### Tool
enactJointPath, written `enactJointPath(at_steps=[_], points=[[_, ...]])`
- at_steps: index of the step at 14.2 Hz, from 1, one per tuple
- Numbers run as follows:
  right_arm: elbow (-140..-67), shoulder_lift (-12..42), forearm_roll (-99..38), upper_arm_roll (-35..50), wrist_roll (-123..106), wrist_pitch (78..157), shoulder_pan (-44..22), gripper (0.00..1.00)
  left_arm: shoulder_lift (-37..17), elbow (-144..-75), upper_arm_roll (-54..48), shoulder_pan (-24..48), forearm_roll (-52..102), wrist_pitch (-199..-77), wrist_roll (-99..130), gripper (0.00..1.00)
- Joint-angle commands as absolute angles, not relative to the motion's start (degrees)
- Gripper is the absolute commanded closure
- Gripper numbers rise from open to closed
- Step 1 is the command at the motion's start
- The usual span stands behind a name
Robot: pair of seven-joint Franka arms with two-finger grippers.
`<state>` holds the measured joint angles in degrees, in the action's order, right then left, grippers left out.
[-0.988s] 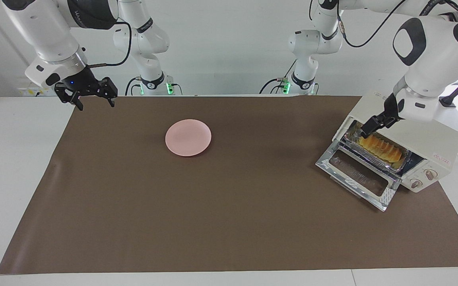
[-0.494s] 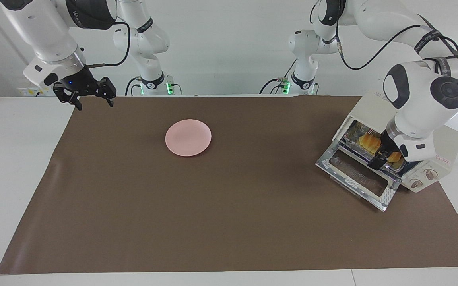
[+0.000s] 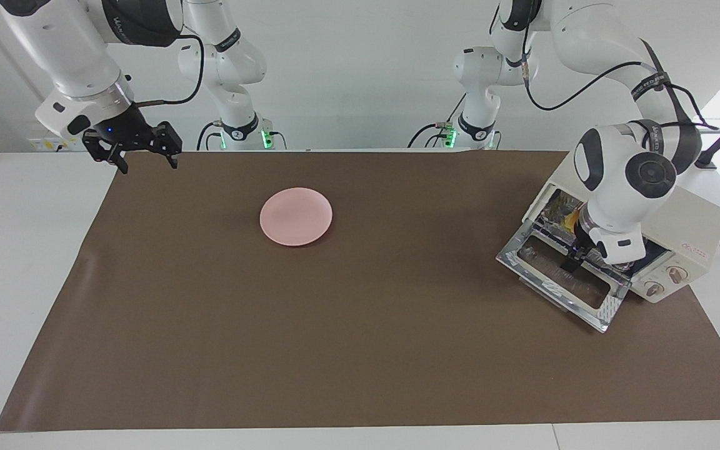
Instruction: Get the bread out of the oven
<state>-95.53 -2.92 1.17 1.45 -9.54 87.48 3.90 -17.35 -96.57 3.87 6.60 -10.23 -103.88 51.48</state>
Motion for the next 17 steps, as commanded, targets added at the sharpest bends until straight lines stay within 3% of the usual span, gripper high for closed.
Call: enactJointPath(at_steps=[1,5,7,9,10,11,12,13,17], points=[[-96.5,-4.04,1.85,2.11,-10.63,87.01,4.92,0.0,-13.01,-103.0,4.57,7.3,-12.13,-106.7,52.47,0.0],[-96.5,-4.04,1.85,2.11,-10.63,87.01,4.92,0.0,-11.34,-108.44,4.57,6.86,-12.04,-112.13,52.38,0.02],[-96.5,-4.04,1.85,2.11,-10.63,87.01,4.92,0.0,-10.9,-109.86,4.57,6.51,-12.04,-113.64,52.38,0.25],[-96.5,-4.04,1.85,2.02,-10.63,87.1,4.92,0.0,-10.72,-110.39,4.48,6.33,-12.13,-114.25,51.68,0.6],[-96.5,-4.04,1.85,2.11,-10.55,87.1,4.92,0.0,-10.37,-111.26,4.57,6.24,-12.13,-114.78,51.07,0.66],[-96.5,-4.04,1.85,2.11,-10.55,87.1,4.92,0.0,-9.85,-112.4,4.57,6.15,-12.13,-115.31,49.76,0.66],[-96.5,-4.04,1.85,2.11,-10.63,87.1,4.92,0.0,-9.58,-113.46,4.57,5.89,-12.13,-115.83,49.05,0.79],[-96.5,-4.04,1.85,2.11,-10.63,87.1,4.92,0.0,-9.58,-113.29,4.57,5.54,-12.13,-115.84,48.69,1.0],[-96.5,-4.04,1.85,2.11,-10.63,87.1,4.83,0.0,-11.07,-108.13,4.22,6.85,-12.22,-113.57,45.62,1.0]])
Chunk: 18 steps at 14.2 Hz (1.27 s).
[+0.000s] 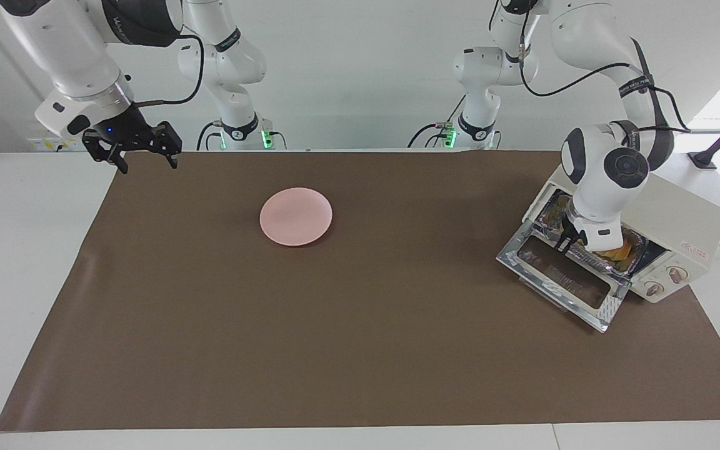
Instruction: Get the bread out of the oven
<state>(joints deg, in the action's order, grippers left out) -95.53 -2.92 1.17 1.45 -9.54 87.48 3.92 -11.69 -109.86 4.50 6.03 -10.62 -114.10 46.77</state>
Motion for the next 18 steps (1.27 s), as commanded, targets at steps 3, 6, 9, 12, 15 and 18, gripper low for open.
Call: enactJointPath(at_steps=[3,6,9,12,15,18], points=[[-96.5,-4.04,1.85,2.11,-10.63,87.1,4.92,0.0,-16.85,-93.57,3.96,13.51,-11.87,-106.37,45.18,1.0],[-96.5,-3.96,1.85,2.11,-10.99,87.1,4.92,0.0,-19.6,-87.89,3.52,22.21,-11.34,-106.69,38.8,1.0],[-96.5,-3.96,1.85,2.02,-10.99,87.19,4.92,0.0,-18.72,-90.43,3.52,27.67,-4.41,-109.16,29.2,1.0],[-96.42,-3.96,1.85,1.93,-10.9,87.1,4.92,0.0,-18.54,-93.85,3.52,33.29,-4.04,-109.51,27.69,1.0],[-96.42,-3.96,1.85,1.93,-10.72,87.1,4.92,0.0,-21.08,-96.41,3.6,38.48,-4.04,-112.39,28.3,1.0],[-96.5,-4.04,1.76,2.02,-10.64,87.01,4.75,0.0,-22.24,-97.03,3.52,40.86,-3.61,-114.96,31.45,1.0]])
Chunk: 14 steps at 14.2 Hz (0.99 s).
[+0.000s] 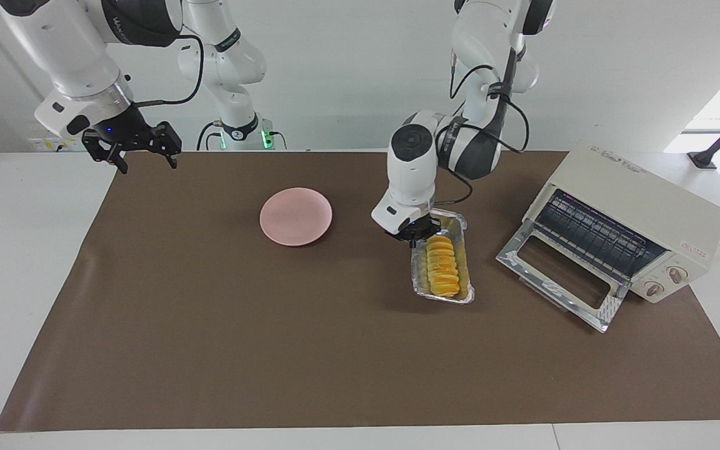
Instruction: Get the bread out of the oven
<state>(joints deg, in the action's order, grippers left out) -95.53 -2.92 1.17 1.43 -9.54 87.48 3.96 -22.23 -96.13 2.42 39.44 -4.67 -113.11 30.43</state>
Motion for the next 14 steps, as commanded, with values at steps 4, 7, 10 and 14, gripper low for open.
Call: enactJointPath(at_steps=[4,7,10,14], points=[[-96.77,-4.13,1.32,2.02,-10.46,87.01,4.75,0.0,-21.88,-102.74,3.6,43.68,-3.52,-121.11,35.86,1.0],[-96.94,-4.13,1.23,2.02,-10.37,87.27,4.13,0.0,-21.88,-101.7,3.78,43.68,-3.52,-120.5,36.04,0.01],[-97.73,-4.57,1.06,2.37,-8.71,87.8,4.04,0.0,-17.95,-101.07,4.22,40.19,-2.64,-119.97,35.86,0.0],[-98.08,-4.22,0.88,2.55,-0.82,90.16,-0.51,0.0,-11.01,-100.29,4.39,31.67,-1.85,-113.49,35.16,0.0]])
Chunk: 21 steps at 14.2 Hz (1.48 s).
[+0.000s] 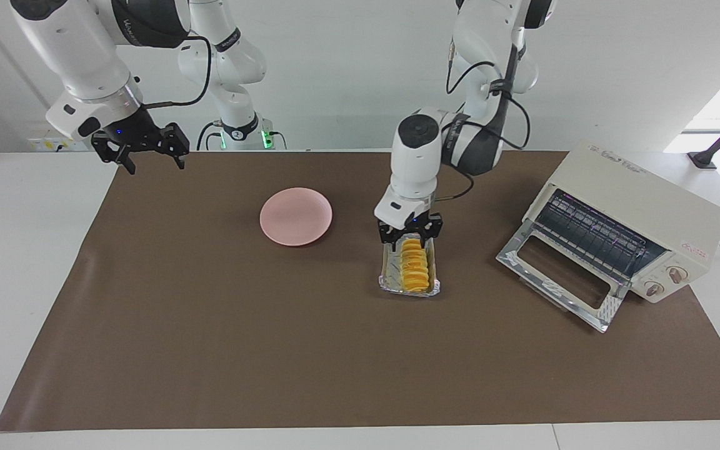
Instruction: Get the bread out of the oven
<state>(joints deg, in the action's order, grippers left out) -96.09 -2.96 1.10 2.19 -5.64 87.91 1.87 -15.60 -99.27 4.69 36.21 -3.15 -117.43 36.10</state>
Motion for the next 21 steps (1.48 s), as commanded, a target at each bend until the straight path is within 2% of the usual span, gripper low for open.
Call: enactJointPath(at_steps=[1,4,7,10,11,14,16,18,21], points=[[-98.52,-3.87,0.88,2.55,4.08,92.0,-3.22,0.0,-8.72,-100.2,4.39,28.77,-1.85,-110.94,34.81,0.0],[-98.27,-0.28,-0.17,2.55,15.35,96.66,-10.44,0.0,-1.86,-100.2,4.31,18.93,-1.85,-103.64,27.9,0.0],[-96.34,6.3,-1.84,2.55,27.46,104.47,-17.11,0.0,0.53,-98.27,4.4,11.44,-1.41,-95.39,19.44,0.0],[-91.34,14.12,-1.49,2.46,37.77,107.84,-23.36,0.0,0.89,-99.41,4.48,9.59,0.35,-95.19,19.07,0.0],[-89.32,16.85,-1.23,2.37,39.62,108.36,-24.6,0.0,0.27,-97.58,4.48,8.88,1.57,-93.36,18.9,0.0],[-81.77,26.51,0.25,2.02,47.08,108.28,-29.77,0.0,-6.75,-88.79,4.13,6.5,2.46,-85.88,16.27,0.0],[-77.36,32.49,2.54,2.02,52.8,108.54,-32.6,0.0,-6.59,-88.94,4.13,6.15,2.9,-86.57,15.73,0.0],[-74.38,38.2,2.72,2.11,55.71,112.39,-33.92,0.0,-4.76,-90.08,3.96,5.72,2.9,-86.49,15.38,0.0],[-71.98,41.48,2.9,2.02,56.07,112.5,-35.23,0.0,-2.64,-92.19,4.04,5.8,2.9,-86.05,15.21,0.0]])
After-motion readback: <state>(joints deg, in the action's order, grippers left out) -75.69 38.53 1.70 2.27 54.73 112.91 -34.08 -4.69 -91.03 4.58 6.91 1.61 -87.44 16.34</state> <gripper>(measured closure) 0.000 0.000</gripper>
